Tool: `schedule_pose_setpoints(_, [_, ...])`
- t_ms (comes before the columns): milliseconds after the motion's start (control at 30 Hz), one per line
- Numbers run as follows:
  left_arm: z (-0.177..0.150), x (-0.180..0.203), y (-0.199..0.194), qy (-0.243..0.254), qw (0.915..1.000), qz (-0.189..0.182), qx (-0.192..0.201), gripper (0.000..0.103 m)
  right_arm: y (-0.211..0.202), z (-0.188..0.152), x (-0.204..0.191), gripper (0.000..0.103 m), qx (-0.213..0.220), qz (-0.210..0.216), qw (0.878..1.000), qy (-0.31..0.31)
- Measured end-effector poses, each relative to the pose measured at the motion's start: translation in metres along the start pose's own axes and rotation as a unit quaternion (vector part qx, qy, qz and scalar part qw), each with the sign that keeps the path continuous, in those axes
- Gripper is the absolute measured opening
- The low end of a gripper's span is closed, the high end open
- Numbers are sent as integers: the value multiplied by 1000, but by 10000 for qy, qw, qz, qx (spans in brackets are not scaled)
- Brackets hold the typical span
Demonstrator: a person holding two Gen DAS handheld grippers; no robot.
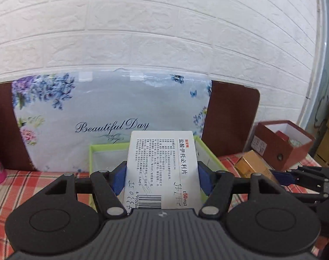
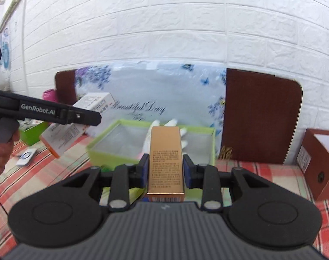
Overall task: Organize objects
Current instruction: 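Place the white box and tan box into the lime-green box with both grippers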
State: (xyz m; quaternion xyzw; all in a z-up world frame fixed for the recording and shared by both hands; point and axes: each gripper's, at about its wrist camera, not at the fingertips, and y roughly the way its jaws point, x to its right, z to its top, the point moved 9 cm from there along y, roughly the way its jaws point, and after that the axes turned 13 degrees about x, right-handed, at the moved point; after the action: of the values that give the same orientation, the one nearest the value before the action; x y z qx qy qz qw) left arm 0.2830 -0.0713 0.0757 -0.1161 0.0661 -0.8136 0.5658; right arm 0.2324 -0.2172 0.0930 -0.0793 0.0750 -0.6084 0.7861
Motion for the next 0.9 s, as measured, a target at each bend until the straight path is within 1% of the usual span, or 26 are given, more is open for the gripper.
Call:
schedule_pose_setpoints(100, [3,2,37,-89,9999,103,-104,68,37,6,11,31,44,-142,9997,-212])
schedule_pose_setpoints(167, [0,1,61,-107,9996,180,-204,68,60,4,16,31,21,-238,9991,-343])
schedule_pose_setpoints(300, [-13,-11,105,-134,9984,319,-448,68,105,-16,25,31,-181,-301,9987,-356])
schedule_pose_setpoints(467, [-35,-26,140,-189,9971,340,-650,68,147,-45,29,31,-468,-264,9979,-374])
schedule_pose_setpoints(500, [-39,-28,144,-220,9971,330,-650,70,154,-52,28,31,-566,-219,9972,-447])
schedule_pose_setpoints(533, [-42,-30,146,-230,9970,338,-653,78,159,-57,27,32,-620,-186,9966,-510])
schedule_pose_setpoints(567, [-46,-32,147,-199,9967,386,-681,82,162,-61,27,39,-636,-196,9960,-598])
schedule_pose_setpoints(600, [-48,-34,148,-139,9965,464,-681,84,162,-64,27,43,-608,-259,9953,-713])
schedule_pose_setpoints(633, [-49,-35,147,-84,9966,499,-644,84,160,-64,27,51,-536,-278,9951,-782])
schedule_pose_setpoints(667, [-50,-36,146,-49,9969,489,-614,84,159,-63,27,63,-473,-251,9953,-805])
schedule_pose_setpoints(733, [-49,-38,144,-111,9967,510,-616,84,153,-58,28,80,-371,-198,9963,-753])
schedule_pose_setpoints(833, [-42,-39,134,-232,9967,513,-577,84,137,-44,28,82,-190,-225,9972,-692])
schedule_pose_setpoints(900, [-33,-35,122,-199,9973,528,-461,84,123,-34,28,92,-19,-284,9976,-639])
